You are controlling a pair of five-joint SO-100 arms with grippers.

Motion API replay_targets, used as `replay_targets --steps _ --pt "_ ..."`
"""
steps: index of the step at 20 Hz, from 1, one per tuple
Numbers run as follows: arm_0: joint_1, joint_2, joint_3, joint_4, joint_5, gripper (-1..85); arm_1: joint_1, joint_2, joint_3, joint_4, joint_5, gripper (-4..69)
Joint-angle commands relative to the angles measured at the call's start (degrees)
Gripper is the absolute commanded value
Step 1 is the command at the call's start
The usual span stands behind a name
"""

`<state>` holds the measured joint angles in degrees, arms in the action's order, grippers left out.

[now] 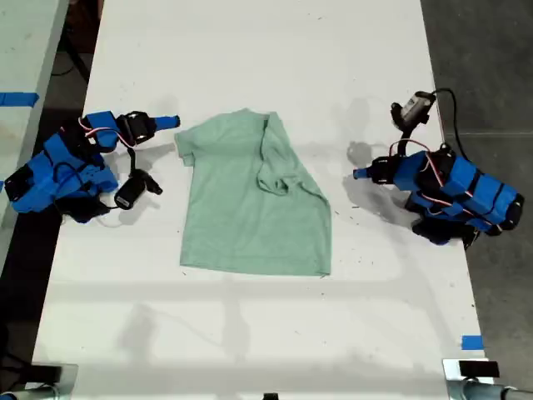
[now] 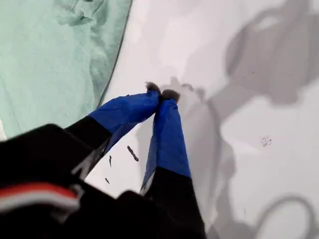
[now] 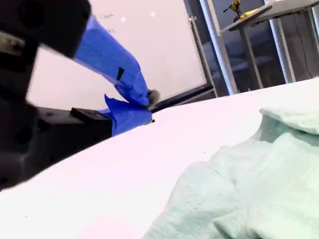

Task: Fold t shirt

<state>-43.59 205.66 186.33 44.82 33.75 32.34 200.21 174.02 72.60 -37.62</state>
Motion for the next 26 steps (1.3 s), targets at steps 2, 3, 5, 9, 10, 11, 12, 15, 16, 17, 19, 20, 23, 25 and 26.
replay_targets --steps 2,3,5,9,10,11,12,15,16,17,19,20,23,25,26 --pt "-0.4 0.4 2.1 0.1 -1.4 -0.3 0.4 0.7 1.9 0.4 1.5 1.2" --pt "-0.4 0.4 2.1 0.2 -1.5 -0.3 0.4 0.7 1.9 0.4 1.7 1.2" --pt "-0.4 0.4 2.1 0.3 -1.5 -0.3 0.4 0.7 1.9 0.5 1.8 1.2" --pt "-0.5 0.4 2.1 0.3 -1.5 -0.3 0.4 0.7 1.9 0.6 2.0 1.2" --pt "-0.5 0.4 2.1 0.3 -1.5 -0.3 0.4 0.7 1.9 0.6 2.1 1.2" --pt "-0.5 0.4 2.1 0.3 -1.5 -0.3 0.4 0.7 1.9 0.6 2.2 1.2" --pt "-0.5 0.4 2.1 0.3 -1.5 -0.3 0.4 0.7 1.9 0.7 2.3 1.2" --pt "-0.5 0.4 2.1 0.3 -1.5 -0.3 0.4 0.7 1.9 0.8 2.5 1.2" --pt "-0.5 0.4 2.1 0.4 -1.5 -0.3 0.4 0.7 1.9 0.8 2.5 1.2" --pt "-0.5 0.4 2.1 0.4 -1.5 -0.3 0.4 0.7 1.9 0.8 2.5 1.2" --pt "-0.5 0.4 2.1 0.4 -1.5 -0.3 0.4 0.7 1.9 0.8 2.5 1.2" --pt "-0.5 0.4 2.1 0.4 -1.5 -0.3 0.4 0.7 1.9 0.8 2.5 1.2" --pt "-0.5 0.4 2.1 0.4 -1.5 -0.3 0.4 0.7 1.9 0.8 2.6 1.2" --pt "-0.5 0.4 2.1 0.4 -1.5 -0.3 0.4 0.7 1.9 0.9 2.6 1.2" --pt "-0.5 0.4 2.1 0.4 -1.5 -0.3 0.4 0.7 1.9 0.9 2.6 1.2"
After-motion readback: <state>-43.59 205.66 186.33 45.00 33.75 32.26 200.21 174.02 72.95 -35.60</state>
